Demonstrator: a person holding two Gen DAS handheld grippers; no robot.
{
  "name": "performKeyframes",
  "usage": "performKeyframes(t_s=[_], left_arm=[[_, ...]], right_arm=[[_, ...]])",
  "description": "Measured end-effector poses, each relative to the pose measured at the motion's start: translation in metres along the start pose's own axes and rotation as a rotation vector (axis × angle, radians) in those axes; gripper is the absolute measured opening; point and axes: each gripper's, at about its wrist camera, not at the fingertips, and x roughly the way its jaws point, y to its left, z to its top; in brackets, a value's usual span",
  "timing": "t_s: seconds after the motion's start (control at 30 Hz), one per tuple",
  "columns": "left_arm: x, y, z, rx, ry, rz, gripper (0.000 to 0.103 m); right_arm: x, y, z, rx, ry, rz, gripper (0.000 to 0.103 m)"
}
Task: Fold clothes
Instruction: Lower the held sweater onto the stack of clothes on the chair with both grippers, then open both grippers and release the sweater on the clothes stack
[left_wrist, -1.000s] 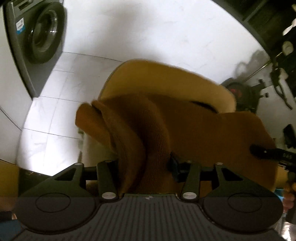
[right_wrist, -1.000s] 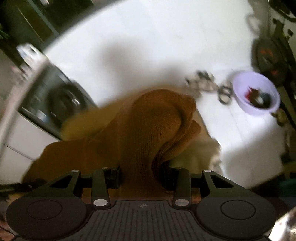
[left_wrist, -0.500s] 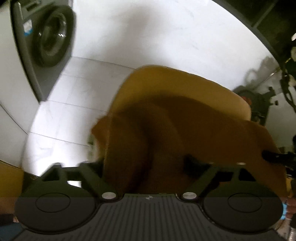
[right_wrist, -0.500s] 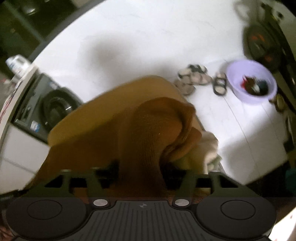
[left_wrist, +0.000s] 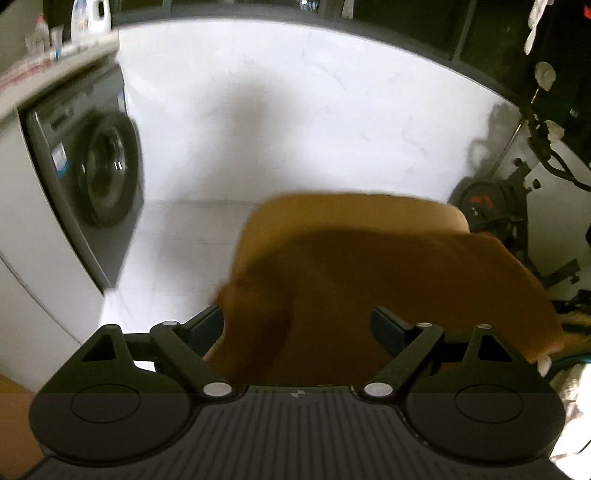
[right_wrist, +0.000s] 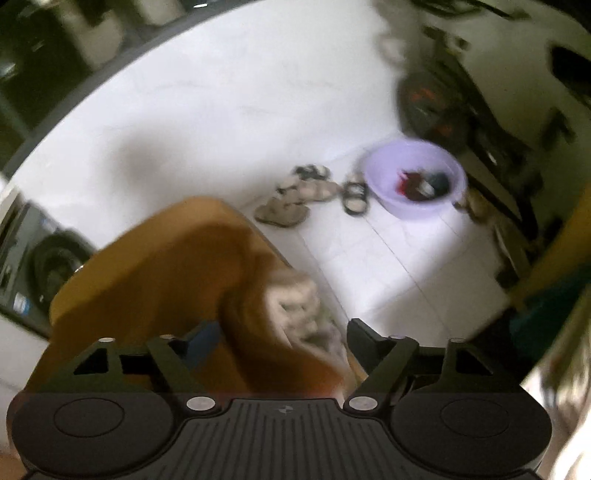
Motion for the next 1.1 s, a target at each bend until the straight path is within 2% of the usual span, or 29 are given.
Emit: performKeyframes(t_s=[0.03, 0.07, 0.1, 0.13, 0.17, 0.2, 0.3, 0.33, 0.4, 0.47, 0.57, 0.6, 0.67, 0.7, 0.77, 0.87, 0.9, 0.97, 1.0, 1.03, 1.1], left_arm=[[0.007, 0.004, -0.005, -0.049, 0.02, 0.001, 0.089], [0.013, 0.008, -0.009, -0.099, 0.04, 0.003, 0.09], [0.017, 0.013, -0.012, -0.148, 0.053, -0.004, 0.09], [0.018, 0.02, -0.012, -0.197, 0.057, -0.022, 0.09], [0.018, 0.024, -0.011, -0.23, 0.054, -0.032, 0.09], [0.016, 0.026, -0.009, -0.242, 0.044, -0.029, 0.089], [0.013, 0.038, -0.004, -0.283, 0.024, -0.017, 0.089], [0.013, 0.043, -0.003, -0.299, 0.022, -0.01, 0.089], [0.014, 0.056, 0.0, -0.333, 0.02, -0.003, 0.089], [0.021, 0.068, 0.001, -0.376, 0.037, -0.012, 0.089], [0.03, 0.073, -0.002, -0.415, 0.081, -0.049, 0.082], [0.033, 0.074, -0.003, -0.423, 0.093, -0.057, 0.07], [0.037, 0.078, -0.004, -0.434, 0.108, -0.06, 0.038], [0.039, 0.082, -0.005, -0.454, 0.111, -0.065, 0.012], [0.028, 0.093, -0.009, -0.539, 0.07, -0.073, 0.008], [0.015, 0.11, -0.021, -0.61, 0.027, -0.041, 0.008], [0.019, 0.112, -0.026, -0.619, 0.056, -0.033, 0.009], [0.024, 0.107, -0.031, -0.565, 0.112, -0.006, 0.018], [0.022, 0.1, -0.029, -0.516, 0.113, 0.027, 0.032], [0.016, 0.092, -0.026, -0.465, 0.102, 0.073, 0.055], [-0.001, 0.072, -0.018, -0.361, 0.041, 0.125, 0.082]], right_arm=[[0.006, -0.011, -0.007, 0.072, 0.022, 0.013, 0.064], [0.013, -0.022, -0.012, 0.149, 0.049, 0.036, 0.048], [0.019, -0.033, -0.018, 0.224, 0.062, 0.069, 0.045], [0.022, -0.041, -0.023, 0.277, 0.055, 0.096, 0.038], [0.02, -0.045, -0.028, 0.299, 0.032, 0.113, 0.021], [0.012, -0.046, -0.031, 0.305, -0.009, 0.12, 0.012], [-0.019, -0.049, -0.035, 0.326, -0.155, 0.098, 0.012], [-0.023, -0.051, -0.037, 0.345, -0.165, 0.095, 0.012], [-0.018, -0.055, -0.043, 0.369, -0.117, 0.06, 0.015], [-0.013, -0.058, -0.05, 0.389, -0.086, 0.014, 0.032], [-0.016, -0.062, -0.056, 0.447, -0.112, 0.002, 0.037], [-0.018, -0.061, -0.056, 0.447, -0.117, 0.002, 0.037], [-0.017, -0.053, -0.052, 0.431, -0.122, 0.002, 0.042], [-0.014, -0.05, -0.047, 0.42, -0.124, 0.003, 0.045], [-0.015, -0.043, -0.044, 0.399, -0.138, 0.001, 0.046], [-0.016, -0.034, -0.041, 0.36, -0.148, -0.006, 0.057], [-0.015, -0.032, -0.04, 0.345, -0.144, -0.011, 0.057], [-0.012, -0.029, -0.039, 0.327, -0.134, -0.028, 0.056], [-0.01, -0.029, -0.038, 0.335, -0.127, -0.051, 0.056], [-0.013, -0.029, -0.038, 0.344, -0.142, -0.078, 0.056], [-0.024, -0.026, -0.04, 0.356, -0.202, -0.137, 0.059]])
